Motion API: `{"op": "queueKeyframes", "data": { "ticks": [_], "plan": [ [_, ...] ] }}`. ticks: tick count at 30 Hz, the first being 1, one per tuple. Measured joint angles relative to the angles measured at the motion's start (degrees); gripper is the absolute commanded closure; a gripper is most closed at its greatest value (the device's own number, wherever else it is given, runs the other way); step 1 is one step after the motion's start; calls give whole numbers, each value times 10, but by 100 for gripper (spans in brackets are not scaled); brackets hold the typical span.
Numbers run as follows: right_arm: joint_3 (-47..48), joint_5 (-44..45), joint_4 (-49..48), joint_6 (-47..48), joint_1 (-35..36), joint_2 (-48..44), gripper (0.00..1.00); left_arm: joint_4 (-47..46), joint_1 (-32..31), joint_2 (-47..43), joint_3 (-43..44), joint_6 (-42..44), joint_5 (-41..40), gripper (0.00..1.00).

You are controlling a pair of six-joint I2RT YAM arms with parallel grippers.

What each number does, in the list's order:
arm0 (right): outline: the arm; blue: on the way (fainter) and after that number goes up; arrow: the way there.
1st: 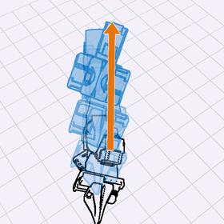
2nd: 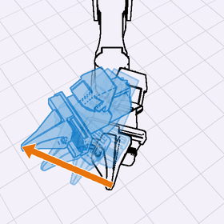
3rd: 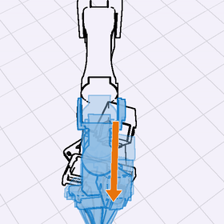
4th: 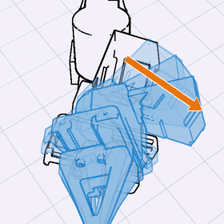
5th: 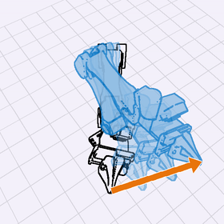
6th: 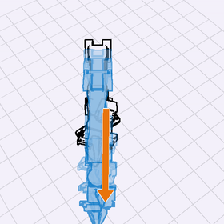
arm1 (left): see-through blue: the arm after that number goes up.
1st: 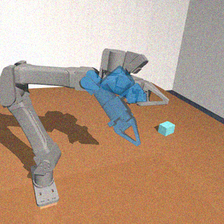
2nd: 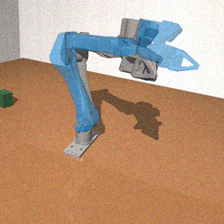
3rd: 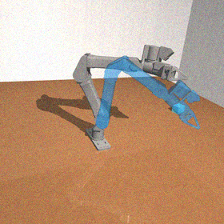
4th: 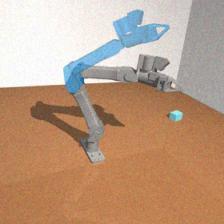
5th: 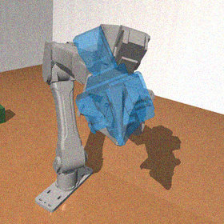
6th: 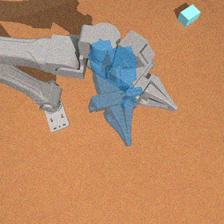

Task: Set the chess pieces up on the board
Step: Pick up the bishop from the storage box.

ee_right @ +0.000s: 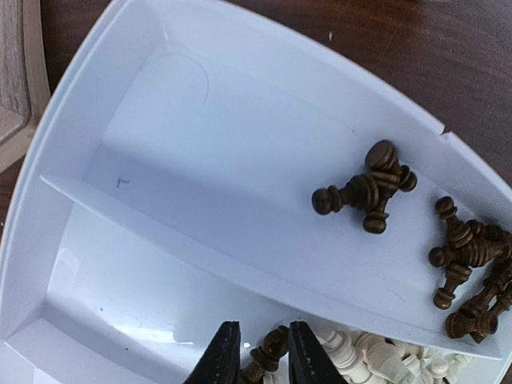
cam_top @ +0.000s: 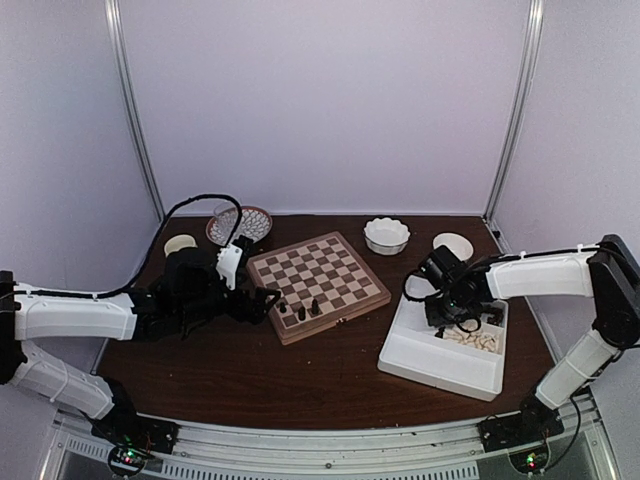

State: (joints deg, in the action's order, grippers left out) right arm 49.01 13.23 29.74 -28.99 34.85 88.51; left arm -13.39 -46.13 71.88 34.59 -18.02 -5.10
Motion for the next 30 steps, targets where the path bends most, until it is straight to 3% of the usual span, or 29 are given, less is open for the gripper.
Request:
{"op": "queueKeyframes", "data": {
  "ticks": [6, 14, 30],
  "plan": [
    [-9, -29, 4, -30, -2, 0, 71, 0, 0, 0, 0, 12, -6, 2],
    [9, -25, 34, -114, -2, 14, 57, -1, 0, 0, -1, 17, -9, 3],
    [15, -20, 60, -264, -2, 37, 61, -1, -1, 0, -1, 17, 0, 2]
  ]
}}
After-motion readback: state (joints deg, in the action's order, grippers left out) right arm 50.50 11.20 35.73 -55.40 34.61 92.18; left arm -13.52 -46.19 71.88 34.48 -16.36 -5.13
